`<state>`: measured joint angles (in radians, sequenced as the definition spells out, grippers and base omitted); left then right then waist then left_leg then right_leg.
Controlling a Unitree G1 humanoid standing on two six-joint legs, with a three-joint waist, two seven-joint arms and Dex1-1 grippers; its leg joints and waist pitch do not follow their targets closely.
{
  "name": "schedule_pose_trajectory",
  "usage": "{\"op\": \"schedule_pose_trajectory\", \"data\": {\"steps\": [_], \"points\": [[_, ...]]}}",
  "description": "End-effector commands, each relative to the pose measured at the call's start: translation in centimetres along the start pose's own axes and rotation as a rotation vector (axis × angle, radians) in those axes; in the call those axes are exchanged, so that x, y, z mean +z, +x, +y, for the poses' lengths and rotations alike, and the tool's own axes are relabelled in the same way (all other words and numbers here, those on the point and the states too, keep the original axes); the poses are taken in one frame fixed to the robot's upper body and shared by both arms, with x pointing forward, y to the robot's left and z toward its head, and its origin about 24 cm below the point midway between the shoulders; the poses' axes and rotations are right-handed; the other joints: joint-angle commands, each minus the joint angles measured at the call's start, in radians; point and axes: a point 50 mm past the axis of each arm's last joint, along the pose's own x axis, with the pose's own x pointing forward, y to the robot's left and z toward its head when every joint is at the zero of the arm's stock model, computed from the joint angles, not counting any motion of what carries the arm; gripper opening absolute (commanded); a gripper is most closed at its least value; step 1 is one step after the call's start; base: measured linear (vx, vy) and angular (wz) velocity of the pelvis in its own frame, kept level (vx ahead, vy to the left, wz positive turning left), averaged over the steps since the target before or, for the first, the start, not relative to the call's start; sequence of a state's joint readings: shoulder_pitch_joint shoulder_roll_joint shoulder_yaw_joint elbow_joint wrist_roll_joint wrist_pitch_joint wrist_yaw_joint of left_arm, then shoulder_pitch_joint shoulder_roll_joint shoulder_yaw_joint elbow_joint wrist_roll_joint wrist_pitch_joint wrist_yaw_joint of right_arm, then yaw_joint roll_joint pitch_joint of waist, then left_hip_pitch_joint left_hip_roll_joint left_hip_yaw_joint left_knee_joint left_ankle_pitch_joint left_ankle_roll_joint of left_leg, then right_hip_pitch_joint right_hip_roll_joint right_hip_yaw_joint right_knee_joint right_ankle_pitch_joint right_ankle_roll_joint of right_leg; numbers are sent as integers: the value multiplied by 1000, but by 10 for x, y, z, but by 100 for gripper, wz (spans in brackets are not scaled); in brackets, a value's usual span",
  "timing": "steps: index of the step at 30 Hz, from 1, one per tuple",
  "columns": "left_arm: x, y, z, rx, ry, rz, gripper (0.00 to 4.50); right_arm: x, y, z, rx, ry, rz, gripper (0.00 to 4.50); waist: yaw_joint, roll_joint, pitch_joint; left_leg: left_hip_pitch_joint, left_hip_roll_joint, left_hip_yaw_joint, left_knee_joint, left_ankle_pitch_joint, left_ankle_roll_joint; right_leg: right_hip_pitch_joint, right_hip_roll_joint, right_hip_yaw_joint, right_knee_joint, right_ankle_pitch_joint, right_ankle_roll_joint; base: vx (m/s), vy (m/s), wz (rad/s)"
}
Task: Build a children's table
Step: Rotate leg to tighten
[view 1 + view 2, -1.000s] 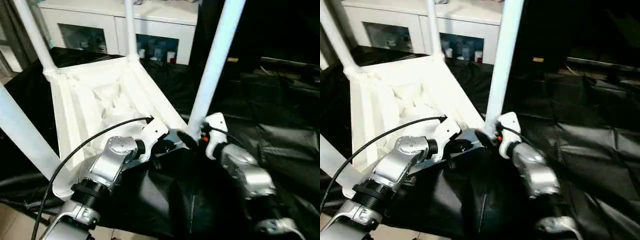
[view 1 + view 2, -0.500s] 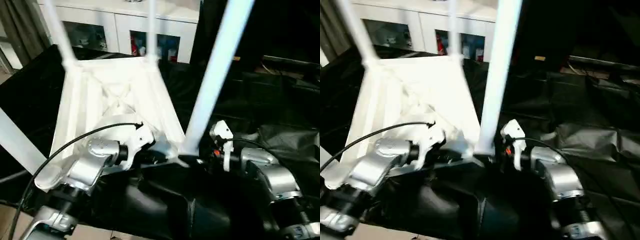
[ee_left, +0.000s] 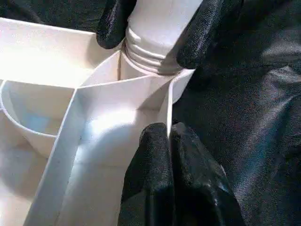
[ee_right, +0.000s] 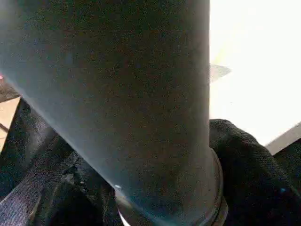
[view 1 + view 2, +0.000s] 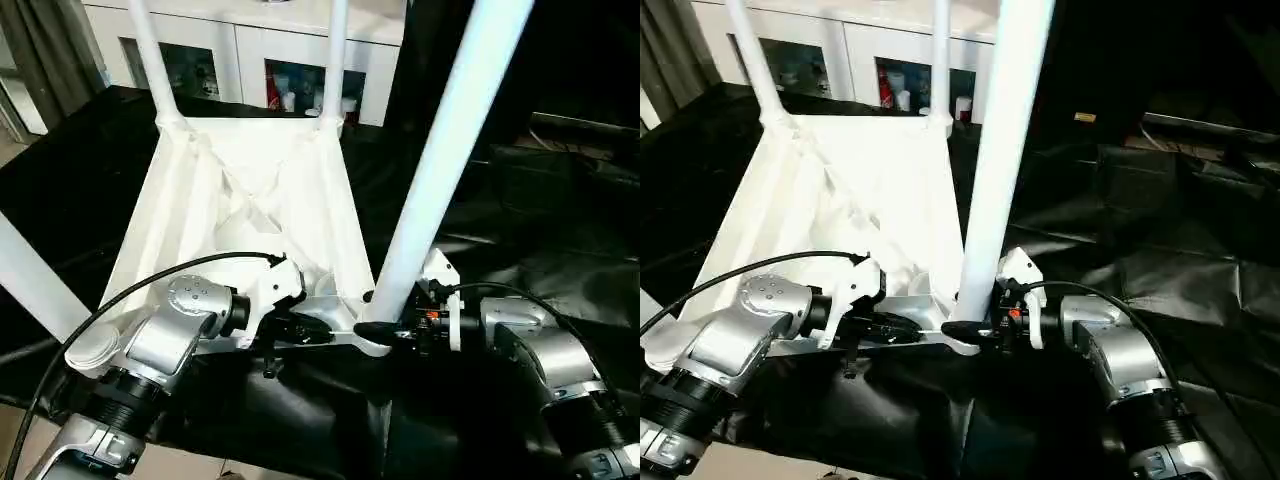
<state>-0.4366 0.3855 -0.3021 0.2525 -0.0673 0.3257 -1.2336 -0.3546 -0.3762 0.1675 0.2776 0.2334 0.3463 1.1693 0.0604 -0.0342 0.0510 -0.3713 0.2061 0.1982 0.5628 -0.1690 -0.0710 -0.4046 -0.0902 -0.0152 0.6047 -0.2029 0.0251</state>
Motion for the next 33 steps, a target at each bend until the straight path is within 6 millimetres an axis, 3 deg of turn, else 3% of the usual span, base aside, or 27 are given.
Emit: {"op": "schedule_pose_trajectory", "data": {"steps": [1,6,8,9,11,14,18,20,24,28,33], "points": [[4,7,-3,-17,6,-34,0,-3,14,13,100,9,-1,270,-1,-5,-52,13,19,-2,-52,-171,62,41,-27,20,-61,-66,-252,0,0,0],[4,14,10,144,-16,-19,0,-10,26,6,-57,45,-36,266,-5,-3,-46,12,19,-3,-57,-212,38,37,-27,21,-68,-132,-236,0,0,0],[7,17,15,204,-30,-37,0,-11,30,3,-134,63,-45,265,-9,-4,-42,14,18,-6,-62,-271,9,34,-29,21,-78,-239,-211,0,0,0],[8,19,17,217,-38,-46,0,-12,32,1,-169,67,-44,265,-12,-4,-41,14,17,-11,-66,-314,-11,32,-32,20,-85,-331,-178,0,0,0],[13,27,20,281,-52,-59,0,-16,42,-3,-270,87,-42,263,-14,-2,-44,19,18,-12,-65,-338,-17,26,-32,22,-89,-364,-160,0,0,0],[19,39,24,355,-73,-76,0,-19,54,-5,-373,120,-43,263,-20,-5,-43,17,15,-15,-67,-352,-29,24,-31,21,-94,-399,-142,0,0,0],[27,56,22,385,-91,-103,0,-15,71,-2,-406,140,-75,263,-22,-3,-45,17,14,-13,-64,-347,-14,20,-31,22,-99,-396,-129,0,0,0],[28,59,21,382,-91,-106,0,-12,75,0,-391,148,-95,318,-21,-2,-48,11,14,-13,-64,-329,-3,24,-29,22,-95,-365,-131,0,0,0],[29,59,19,349,-76,-109,0,-8,78,6,-309,178,-132,355,-18,1,-52,7,14,-11,-63,-284,11,31,-26,21,-85,-261,-153,0,0,0],[23,49,12,236,-46,-95,0,-6,64,8,-205,116,-113,392,-13,1,-55,6,14,-9,-59,-264,30,36,-28,20,-82,-226,-164,0,0,0],[15,35,5,112,-20,-55,0,-4,41,7,-86,66,-75,392,-11,3,-55,7,15,-7,-57,-227,45,38,-26,19,-75,-159,-193,0,0,0]]}}
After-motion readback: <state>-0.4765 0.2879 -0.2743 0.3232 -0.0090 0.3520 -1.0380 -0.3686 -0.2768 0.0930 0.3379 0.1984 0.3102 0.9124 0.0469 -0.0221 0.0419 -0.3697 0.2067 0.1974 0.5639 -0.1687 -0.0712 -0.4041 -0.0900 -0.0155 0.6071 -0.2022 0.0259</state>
